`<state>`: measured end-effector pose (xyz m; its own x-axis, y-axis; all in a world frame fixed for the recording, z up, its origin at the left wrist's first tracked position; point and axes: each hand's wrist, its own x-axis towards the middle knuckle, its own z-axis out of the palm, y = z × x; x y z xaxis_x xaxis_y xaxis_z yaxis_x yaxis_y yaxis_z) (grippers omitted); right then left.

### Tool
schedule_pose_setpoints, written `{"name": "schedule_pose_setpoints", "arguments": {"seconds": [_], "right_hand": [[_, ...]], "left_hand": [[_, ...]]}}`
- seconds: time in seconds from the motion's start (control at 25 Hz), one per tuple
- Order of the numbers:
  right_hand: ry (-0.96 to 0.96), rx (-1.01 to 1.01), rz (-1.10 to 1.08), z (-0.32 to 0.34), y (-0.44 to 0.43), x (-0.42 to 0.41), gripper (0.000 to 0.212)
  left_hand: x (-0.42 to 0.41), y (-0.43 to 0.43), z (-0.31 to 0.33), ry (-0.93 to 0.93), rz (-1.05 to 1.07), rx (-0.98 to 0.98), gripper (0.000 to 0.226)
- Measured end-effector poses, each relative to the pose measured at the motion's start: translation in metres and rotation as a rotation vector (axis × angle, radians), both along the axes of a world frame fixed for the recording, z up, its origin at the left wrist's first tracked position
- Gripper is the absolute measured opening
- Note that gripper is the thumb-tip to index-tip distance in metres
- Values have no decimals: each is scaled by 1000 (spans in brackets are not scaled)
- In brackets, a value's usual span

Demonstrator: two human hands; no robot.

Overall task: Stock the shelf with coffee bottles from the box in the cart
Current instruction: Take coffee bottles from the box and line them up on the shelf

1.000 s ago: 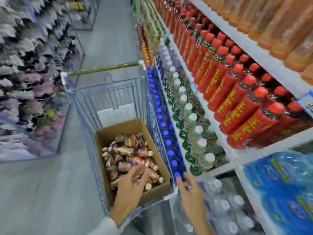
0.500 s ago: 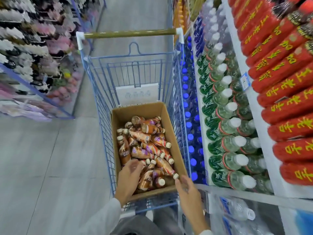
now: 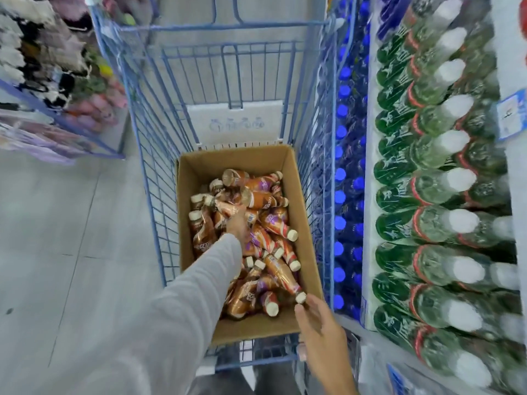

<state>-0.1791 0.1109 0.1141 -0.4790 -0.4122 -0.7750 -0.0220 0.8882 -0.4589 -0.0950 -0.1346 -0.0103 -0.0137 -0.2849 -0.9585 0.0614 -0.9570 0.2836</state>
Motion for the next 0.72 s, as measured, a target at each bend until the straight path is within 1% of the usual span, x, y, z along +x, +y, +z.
{"name": "schedule_pose_setpoints", "arguments": {"seconds": [0.08,0.24,0.28,0.32,0.44,0.48,0.56,0.6,0.64,0.68,0.72], "right_hand": [[-9,17,-13,-6,-4,-5,43],[-46,23,-10,-9,-20,-11,39],[-53,0,11,-7,-26,-12,38],[-61,-7,27,-4,-36,-14,37],[-116,-49,62,-7,-74,-14,41],[-129,-52,62,-15,-92,-14,42],[-168,-45,30,-29,-131,-13,39],[-199,-52,1,-42,-153,-12,33],[-217,-42,-13,-54,-173,-10,25],[-213,-48,-33,-69,-192,-9,25],[-197,-33,-58,-85,-210,-8,35]], "left_hand": [[-5,-2,-10,-30,20,-42,67],[9,1,-39,-33,124,-57,79],[17,3,-42,-29,102,-47,81],[26,5,-39,-21,72,-35,78],[51,28,7,20,5,-55,39],[59,39,24,39,-4,-68,34],[80,63,57,79,-32,-85,34],[91,73,74,85,-72,-97,35],[99,83,87,49,-97,-109,35],[107,94,101,-18,-125,-114,36],[119,106,107,-73,-160,-140,39]]}}
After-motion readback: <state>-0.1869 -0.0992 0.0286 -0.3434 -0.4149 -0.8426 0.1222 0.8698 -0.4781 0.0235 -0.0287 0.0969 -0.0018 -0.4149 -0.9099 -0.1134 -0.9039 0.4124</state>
